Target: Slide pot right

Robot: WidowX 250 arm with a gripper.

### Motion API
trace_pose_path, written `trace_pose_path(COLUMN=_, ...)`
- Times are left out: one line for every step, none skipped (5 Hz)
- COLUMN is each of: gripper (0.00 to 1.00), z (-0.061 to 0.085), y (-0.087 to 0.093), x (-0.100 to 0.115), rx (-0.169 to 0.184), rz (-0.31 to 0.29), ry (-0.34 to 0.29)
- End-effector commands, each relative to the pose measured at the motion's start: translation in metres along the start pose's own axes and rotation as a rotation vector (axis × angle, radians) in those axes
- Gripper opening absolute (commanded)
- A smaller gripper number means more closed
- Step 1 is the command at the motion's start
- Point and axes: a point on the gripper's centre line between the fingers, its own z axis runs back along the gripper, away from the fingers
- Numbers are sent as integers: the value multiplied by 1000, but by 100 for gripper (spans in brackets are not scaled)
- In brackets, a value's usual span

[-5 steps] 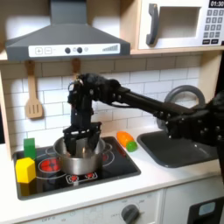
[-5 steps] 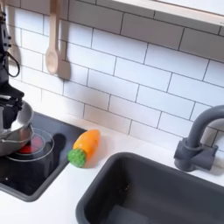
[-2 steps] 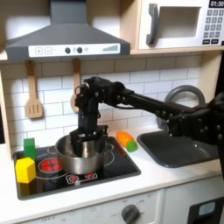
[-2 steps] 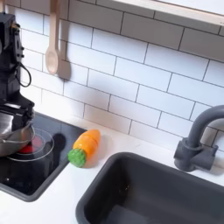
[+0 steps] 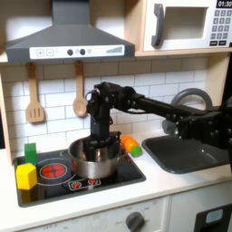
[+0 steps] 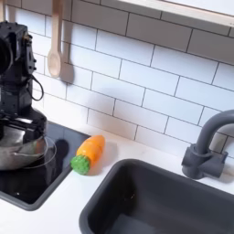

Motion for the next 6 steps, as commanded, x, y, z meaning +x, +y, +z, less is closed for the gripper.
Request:
trace_pose_path(gripper=100, z=2, y=-22, x=-6, rx=-22, rz=-37, ry=6)
trace_pose_path(gripper=100, z=1, y=-35, x=-11, rx=-28, rz=-55, ry=12)
trace_pose_path(gripper=100, z=1, y=-47, x=-15, rx=-30, rz=-80, ry=16)
trace_pose_path(gripper=100, z=2, y=-61, x=-20, rx=-31, rz=-104, ry=16)
trace_pose_path(gripper=100, z=0, y=-73, x=-23, rx=-27, rz=-131, ry=15)
trace_pose_path(gripper=100, z=3, y=-81, x=-27, rx=-29, rz=-146, ry=7)
